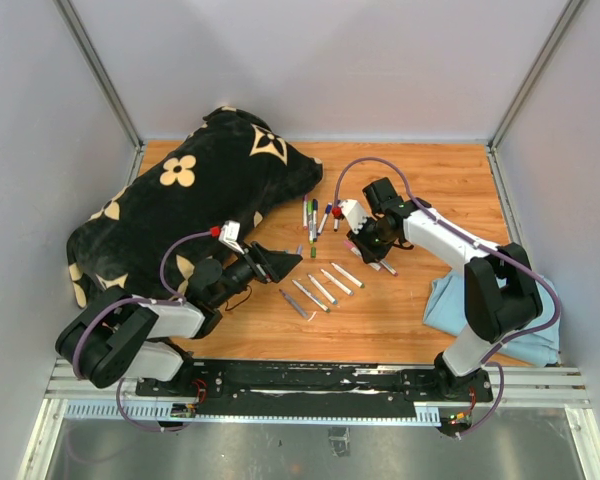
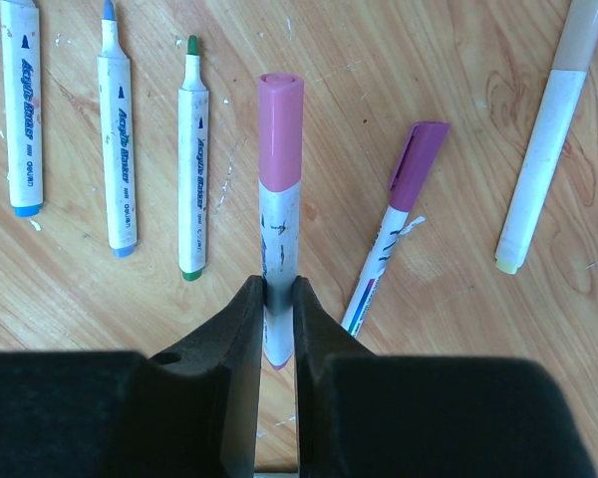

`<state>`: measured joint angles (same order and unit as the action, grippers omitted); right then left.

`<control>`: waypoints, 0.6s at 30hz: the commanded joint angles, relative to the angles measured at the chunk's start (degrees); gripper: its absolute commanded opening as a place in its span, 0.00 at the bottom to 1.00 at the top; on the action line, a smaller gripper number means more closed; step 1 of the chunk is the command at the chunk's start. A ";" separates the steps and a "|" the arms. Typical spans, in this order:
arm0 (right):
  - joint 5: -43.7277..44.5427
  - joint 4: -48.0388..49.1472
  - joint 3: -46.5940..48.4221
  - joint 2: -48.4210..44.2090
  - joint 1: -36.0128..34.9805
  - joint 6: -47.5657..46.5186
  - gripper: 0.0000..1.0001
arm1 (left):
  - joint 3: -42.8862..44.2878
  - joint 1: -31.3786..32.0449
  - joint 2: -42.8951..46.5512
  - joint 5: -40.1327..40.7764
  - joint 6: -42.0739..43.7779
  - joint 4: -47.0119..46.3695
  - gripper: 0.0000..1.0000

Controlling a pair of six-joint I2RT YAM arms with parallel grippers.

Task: Open the pen caps
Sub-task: Pick up the pen from the center of the board.

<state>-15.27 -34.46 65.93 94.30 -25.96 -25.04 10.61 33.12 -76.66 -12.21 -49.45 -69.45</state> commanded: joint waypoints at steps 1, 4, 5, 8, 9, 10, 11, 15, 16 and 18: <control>-1.34 0.00 -0.73 -1.59 0.56 1.04 0.01 | 1.33 -0.25 -0.96 0.26 -0.30 -3.57 0.98; -1.43 0.04 -0.72 -1.62 0.55 1.13 0.01 | 1.34 -0.25 -1.12 0.30 -0.37 -3.66 0.98; -1.44 0.01 -0.77 -1.64 0.63 1.12 0.01 | 1.39 -0.25 -1.12 0.36 -0.38 -3.67 0.98; -1.43 0.00 -0.72 -1.62 0.58 1.13 0.01 | 1.43 -0.25 -1.01 0.42 -0.40 -3.59 0.98; -1.50 0.00 -0.75 -1.65 0.62 1.13 0.01 | 1.51 -0.25 -0.95 0.43 -0.38 -3.59 0.98; -1.52 0.00 -0.69 -1.59 0.62 1.13 0.01 | 1.54 -0.25 -1.01 0.43 -0.39 -3.51 0.98; -1.56 0.00 -0.75 -1.58 0.63 1.13 0.01 | 1.62 -0.25 -1.03 0.50 -0.38 -3.46 0.98; -1.84 -0.07 -0.69 -1.70 0.64 1.16 0.01 | 2.02 -0.25 -1.82 0.24 -0.79 -4.01 0.98; -1.99 -0.04 -0.79 -1.67 0.64 1.22 0.01 | 2.18 -0.25 -2.23 0.13 -1.01 -4.33 0.98; -2.33 0.03 -0.77 -1.67 0.64 1.30 0.01 | 2.55 -0.25 -3.18 -0.19 -1.54 -5.39 0.98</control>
<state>-16.14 -34.46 65.91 94.28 -25.93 -24.80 11.49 33.12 -78.11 -12.21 -50.28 -71.24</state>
